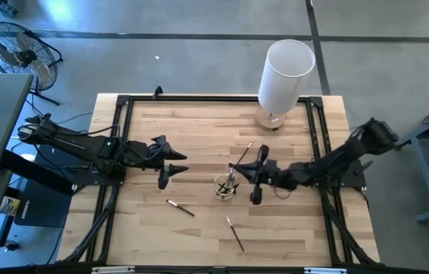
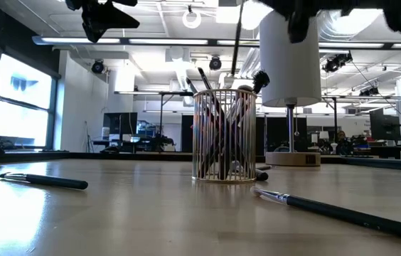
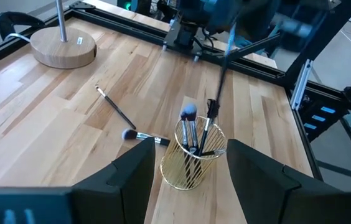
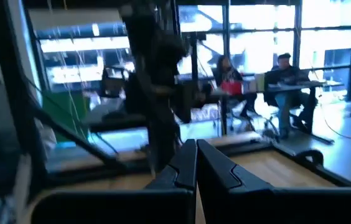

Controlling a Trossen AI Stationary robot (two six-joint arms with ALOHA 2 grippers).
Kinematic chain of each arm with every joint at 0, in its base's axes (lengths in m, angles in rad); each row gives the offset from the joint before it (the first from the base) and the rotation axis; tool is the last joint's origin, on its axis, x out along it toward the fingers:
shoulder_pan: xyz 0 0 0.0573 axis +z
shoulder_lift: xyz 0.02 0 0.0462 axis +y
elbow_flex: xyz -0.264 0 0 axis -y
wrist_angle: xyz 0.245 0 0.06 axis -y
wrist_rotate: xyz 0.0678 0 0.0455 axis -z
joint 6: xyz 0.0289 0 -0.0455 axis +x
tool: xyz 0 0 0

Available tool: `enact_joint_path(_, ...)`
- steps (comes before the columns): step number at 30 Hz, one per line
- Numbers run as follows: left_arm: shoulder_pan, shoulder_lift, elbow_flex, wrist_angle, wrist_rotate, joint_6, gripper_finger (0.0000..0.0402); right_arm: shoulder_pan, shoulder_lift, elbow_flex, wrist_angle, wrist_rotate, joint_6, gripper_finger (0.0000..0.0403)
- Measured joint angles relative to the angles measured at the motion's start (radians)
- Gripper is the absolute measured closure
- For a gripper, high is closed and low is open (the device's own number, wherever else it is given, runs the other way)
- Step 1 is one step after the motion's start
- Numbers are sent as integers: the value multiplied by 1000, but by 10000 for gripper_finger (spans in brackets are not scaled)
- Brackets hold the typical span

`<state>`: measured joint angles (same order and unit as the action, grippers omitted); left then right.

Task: Put items in baskets/containers
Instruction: Put the eyeshadow brush into the mesh organizer

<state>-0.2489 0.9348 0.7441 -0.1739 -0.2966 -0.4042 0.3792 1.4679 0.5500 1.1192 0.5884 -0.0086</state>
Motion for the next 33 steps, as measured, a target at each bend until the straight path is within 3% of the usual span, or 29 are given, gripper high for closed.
enact_joint_path(10,0,0,0,0,0,3,204,-33,220,33,-4,-49,14,403)
enact_joint_path(20,0,0,0,0,-2,7,204,-33,246,33,-82,-86,162,400)
enact_joint_path(27,0,0,0,0,-10,7,204,-30,245,79,-181,-116,177,352)
enact_joint_path(33,0,0,0,-1,-13,7,204,-31,201,205,-492,-74,146,301)
